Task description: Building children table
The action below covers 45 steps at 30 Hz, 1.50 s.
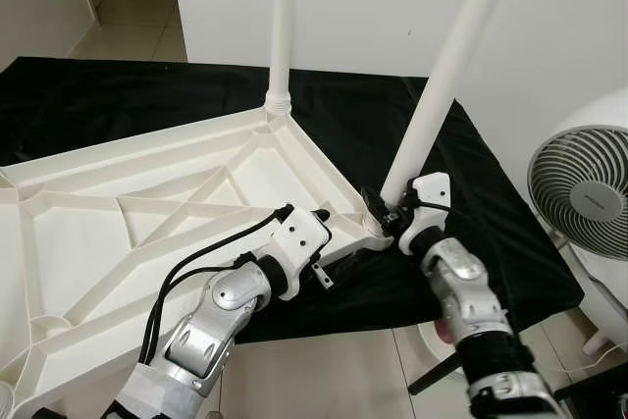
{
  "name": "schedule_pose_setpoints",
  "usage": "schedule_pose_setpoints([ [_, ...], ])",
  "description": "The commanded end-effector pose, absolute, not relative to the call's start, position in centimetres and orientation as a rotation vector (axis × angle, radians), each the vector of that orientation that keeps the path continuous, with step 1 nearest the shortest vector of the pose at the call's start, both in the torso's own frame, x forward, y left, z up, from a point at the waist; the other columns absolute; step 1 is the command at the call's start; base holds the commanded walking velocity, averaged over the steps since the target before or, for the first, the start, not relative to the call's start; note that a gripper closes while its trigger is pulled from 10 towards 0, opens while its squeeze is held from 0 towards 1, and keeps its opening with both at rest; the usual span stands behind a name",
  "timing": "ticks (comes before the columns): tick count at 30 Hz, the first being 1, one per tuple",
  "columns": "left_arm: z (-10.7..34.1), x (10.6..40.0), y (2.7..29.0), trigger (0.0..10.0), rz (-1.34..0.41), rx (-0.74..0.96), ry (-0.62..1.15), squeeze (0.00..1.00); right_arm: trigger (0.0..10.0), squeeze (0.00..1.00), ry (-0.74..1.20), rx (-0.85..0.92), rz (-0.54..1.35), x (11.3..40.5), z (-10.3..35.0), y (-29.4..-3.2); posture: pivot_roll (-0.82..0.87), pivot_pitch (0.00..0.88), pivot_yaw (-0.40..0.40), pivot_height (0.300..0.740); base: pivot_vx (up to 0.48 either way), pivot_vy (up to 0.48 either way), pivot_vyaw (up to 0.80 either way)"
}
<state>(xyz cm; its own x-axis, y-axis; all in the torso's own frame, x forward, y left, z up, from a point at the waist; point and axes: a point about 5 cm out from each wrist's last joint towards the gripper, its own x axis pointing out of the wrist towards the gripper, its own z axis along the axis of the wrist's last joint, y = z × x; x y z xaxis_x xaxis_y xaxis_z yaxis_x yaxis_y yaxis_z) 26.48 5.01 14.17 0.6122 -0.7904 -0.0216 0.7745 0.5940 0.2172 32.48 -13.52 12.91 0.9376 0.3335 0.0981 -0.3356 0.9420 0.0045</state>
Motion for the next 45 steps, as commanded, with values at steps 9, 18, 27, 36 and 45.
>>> schedule_pose_setpoints([
  [9,14.2,26.0,4.5,10.0,-0.976,0.2,-0.072,0.0,0.0,0.0,-0.057,0.117,0.031,31.2,12.2,-11.3,0.13,0.04,-0.08,0.74,0.0,0.0,0.0],
  [18,14.4,26.2,4.4,10.0,-0.977,0.201,-0.076,0.0,2.9,0.0,-0.064,0.129,0.045,31.0,12.8,-10.2,0.13,0.044,-0.076,0.74,0.0,0.0,0.0],
  [27,14.6,26.4,4.6,10.0,-0.962,0.201,-0.08,0.0,10.0,1.0,-0.077,0.106,0.024,31.3,13.2,-10.9,0.13,0.052,-0.065,0.74,0.0,0.0,0.0],
  [36,14.8,26.7,4.9,10.0,-0.951,0.205,-0.086,0.0,10.0,1.0,-0.072,0.072,0.14,32.0,13.3,-12.2,0.13,0.054,-0.058,0.74,0.0,0.0,0.0],
  [45,15.0,26.8,5.0,10.0,-0.954,0.207,-0.089,0.0,10.0,0.0,-0.09,-0.015,0.4,32.4,14.0,-13.1,0.12,0.056,-0.05,0.74,0.0,0.0,0.0],
])
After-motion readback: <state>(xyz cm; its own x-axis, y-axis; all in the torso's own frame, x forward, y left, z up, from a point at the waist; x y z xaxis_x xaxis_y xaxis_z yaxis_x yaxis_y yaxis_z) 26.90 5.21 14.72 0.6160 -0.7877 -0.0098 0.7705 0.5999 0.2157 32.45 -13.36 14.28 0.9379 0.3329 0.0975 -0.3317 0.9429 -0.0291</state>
